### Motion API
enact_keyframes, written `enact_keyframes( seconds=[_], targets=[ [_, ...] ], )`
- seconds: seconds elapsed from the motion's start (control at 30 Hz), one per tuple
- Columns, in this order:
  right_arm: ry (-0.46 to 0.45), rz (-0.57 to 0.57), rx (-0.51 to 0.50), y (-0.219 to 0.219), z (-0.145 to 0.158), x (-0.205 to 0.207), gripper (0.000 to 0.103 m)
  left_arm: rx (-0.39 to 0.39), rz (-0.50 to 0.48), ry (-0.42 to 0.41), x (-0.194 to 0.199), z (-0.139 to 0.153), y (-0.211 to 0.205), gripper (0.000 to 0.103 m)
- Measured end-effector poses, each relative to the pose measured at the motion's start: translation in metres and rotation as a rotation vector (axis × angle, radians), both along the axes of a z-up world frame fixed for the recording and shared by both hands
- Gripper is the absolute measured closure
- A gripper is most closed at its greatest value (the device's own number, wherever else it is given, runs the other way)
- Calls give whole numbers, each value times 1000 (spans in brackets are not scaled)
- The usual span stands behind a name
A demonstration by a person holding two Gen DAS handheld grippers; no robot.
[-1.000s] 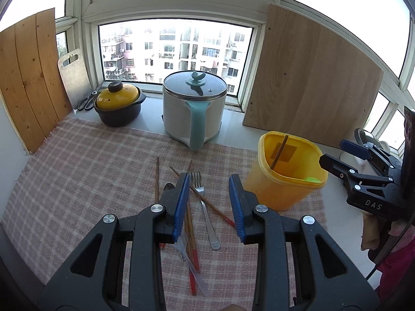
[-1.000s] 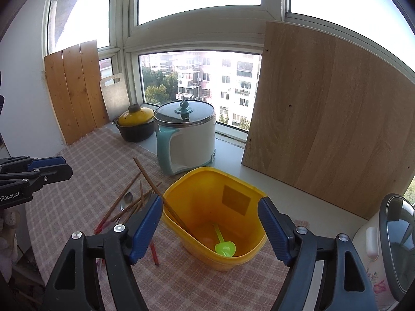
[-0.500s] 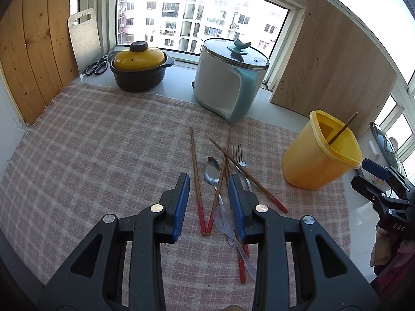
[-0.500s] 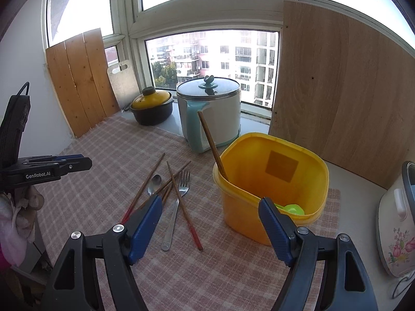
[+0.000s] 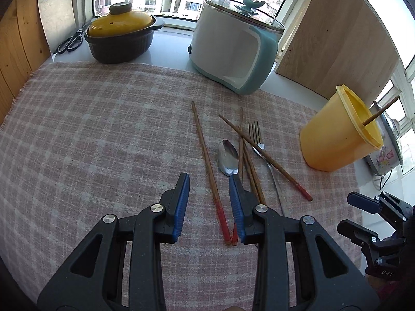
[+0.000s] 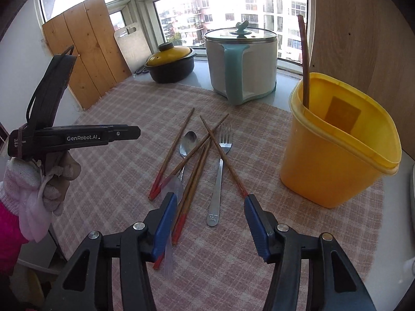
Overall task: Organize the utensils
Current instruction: 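Grasp the translucent white plastic spoon with the right tool while the left tool grasps another chopstick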
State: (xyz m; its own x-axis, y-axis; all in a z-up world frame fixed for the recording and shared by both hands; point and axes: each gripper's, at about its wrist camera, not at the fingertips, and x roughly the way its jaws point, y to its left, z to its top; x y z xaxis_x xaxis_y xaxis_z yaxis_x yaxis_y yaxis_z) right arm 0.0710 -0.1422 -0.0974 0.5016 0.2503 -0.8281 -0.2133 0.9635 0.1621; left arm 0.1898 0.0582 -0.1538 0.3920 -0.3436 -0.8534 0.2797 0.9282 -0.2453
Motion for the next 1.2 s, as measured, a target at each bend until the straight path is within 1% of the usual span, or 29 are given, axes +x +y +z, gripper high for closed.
enact_keyframes(
  seconds=[0.03, 0.17, 0.2, 0.33, 0.5, 0.63, 0.83, 1.0, 1.07, 1.2],
  targets=[
    [22, 14, 9, 5, -6, 0, 55, 1, -8, 12, 4, -6, -1, 72],
    [103, 43, 21, 22, -30, 2, 62, 11, -26, 55, 21, -28, -5, 72],
    [123, 45, 23, 24, -36, 3, 66, 10, -28, 62, 25, -32, -6, 72],
    [168, 61, 39, 36, -49, 4, 70, 13, -25, 77, 43, -42, -10, 72],
    [194, 96, 50, 49, -55, 6, 72, 29, -54, 87, 57, -53, -22, 72],
    [218, 118, 44, 60, -61, 16, 75, 40, -70, 97, 65, -62, -29, 72],
    [272, 120, 33, 65, -76, 29, 77, 49, -77, 97, 71, -68, -38, 72],
    [289, 123, 25, 67, -80, 35, 79, 75, -90, 81, 74, -70, -43, 72],
    [293, 130, 20, 69, -82, 39, 79, 97, -90, 69, 75, -71, -44, 79],
    [292, 144, 24, 71, -81, 41, 79, 95, -96, 63, 76, -72, -40, 81]
  ],
)
